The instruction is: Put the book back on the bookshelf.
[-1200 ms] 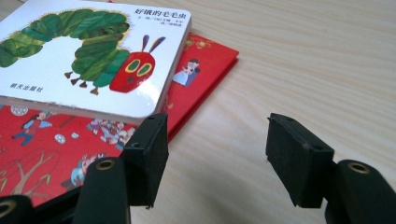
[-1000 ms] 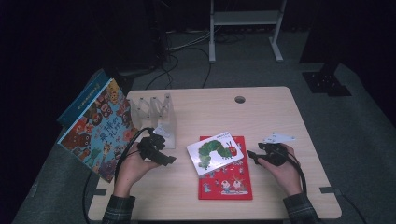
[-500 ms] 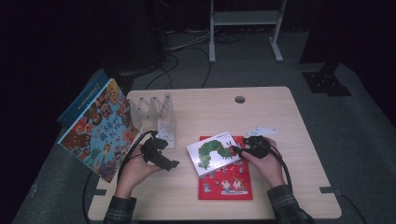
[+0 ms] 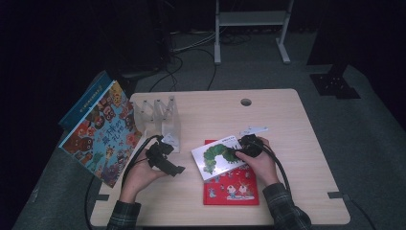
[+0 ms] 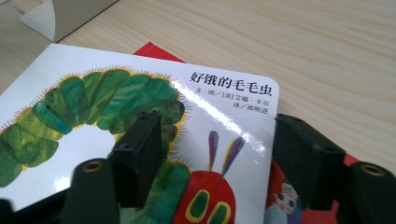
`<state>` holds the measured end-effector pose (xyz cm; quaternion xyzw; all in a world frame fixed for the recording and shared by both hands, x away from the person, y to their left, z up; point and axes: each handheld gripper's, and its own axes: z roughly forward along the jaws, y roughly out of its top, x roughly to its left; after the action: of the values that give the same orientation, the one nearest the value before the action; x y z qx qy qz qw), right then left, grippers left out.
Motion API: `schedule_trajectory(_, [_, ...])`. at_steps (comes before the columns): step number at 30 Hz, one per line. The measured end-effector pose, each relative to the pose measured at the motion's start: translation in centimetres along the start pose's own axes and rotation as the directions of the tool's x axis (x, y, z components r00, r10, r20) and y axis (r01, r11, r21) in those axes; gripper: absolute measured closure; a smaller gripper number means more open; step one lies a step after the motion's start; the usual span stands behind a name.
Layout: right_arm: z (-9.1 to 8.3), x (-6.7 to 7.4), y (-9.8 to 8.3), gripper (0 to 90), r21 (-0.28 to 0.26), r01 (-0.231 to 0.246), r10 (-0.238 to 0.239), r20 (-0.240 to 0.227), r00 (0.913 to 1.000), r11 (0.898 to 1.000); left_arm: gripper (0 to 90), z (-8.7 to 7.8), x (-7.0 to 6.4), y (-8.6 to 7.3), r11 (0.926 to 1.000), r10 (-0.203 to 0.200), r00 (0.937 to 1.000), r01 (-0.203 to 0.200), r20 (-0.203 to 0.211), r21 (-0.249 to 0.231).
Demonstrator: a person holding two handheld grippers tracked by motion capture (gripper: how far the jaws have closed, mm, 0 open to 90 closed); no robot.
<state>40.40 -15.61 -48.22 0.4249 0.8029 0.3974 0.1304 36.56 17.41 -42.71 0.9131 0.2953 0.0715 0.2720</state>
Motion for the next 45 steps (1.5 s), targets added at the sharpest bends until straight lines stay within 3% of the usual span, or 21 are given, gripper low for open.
schedule_trajectory(5, [0.3,-0.6,-0.3,29.3,-0.008,-0.062,0.062,-0.042,0.9972,0.998,7.7,0.1,0.0,0.1,1.0000,0.002,1.0000,-0.002,0.004,0.006])
schedule_trajectory(13, [0.2,0.1,-0.8,29.4,-0.019,-0.048,0.047,-0.051,0.9976,0.999,7.7,0.2,-0.2,0.2,1.0000,0.001,1.0000,-0.001,0.008,0.008])
schedule_trajectory(22, [-0.2,2.2,-1.5,29.4,-0.015,-0.014,0.013,-0.093,0.9956,1.000,7.7,0.9,-0.4,0.3,0.9998,0.005,0.9997,-0.005,0.026,0.018])
schedule_trajectory(31, [-0.9,4.0,-2.4,29.4,-0.011,0.007,-0.009,-0.118,0.9930,1.000,7.8,2.0,-1.1,0.7,0.9998,-0.005,0.9972,0.004,0.075,0.022])
schedule_trajectory(35, [-1.0,4.1,-2.6,29.4,-0.023,0.009,-0.011,-0.115,0.9933,1.000,7.8,2.9,-1.5,0.9,0.9996,0.001,0.9952,-0.004,0.098,0.029])
schedule_trajectory(38, [-1.4,4.2,-2.8,30.2,-0.022,0.035,-0.037,-0.112,0.9930,0.999,7.8,3.5,-1.9,1.1,0.9987,0.012,0.9939,-0.017,0.110,0.048])
schedule_trajectory(40, [-2.0,4.6,-2.9,31.3,-0.018,0.078,-0.080,-0.091,0.9927,0.997,7.7,3.8,-2.1,1.2,0.9987,0.013,0.9925,-0.019,0.121,0.048])
schedule_trajectory(45, [-4.3,5.6,-3.8,31.9,-0.045,0.137,-0.139,-0.050,0.9891,0.990,7.8,4.6,-2.4,1.3,0.9988,0.006,0.9902,-0.013,0.140,0.048])
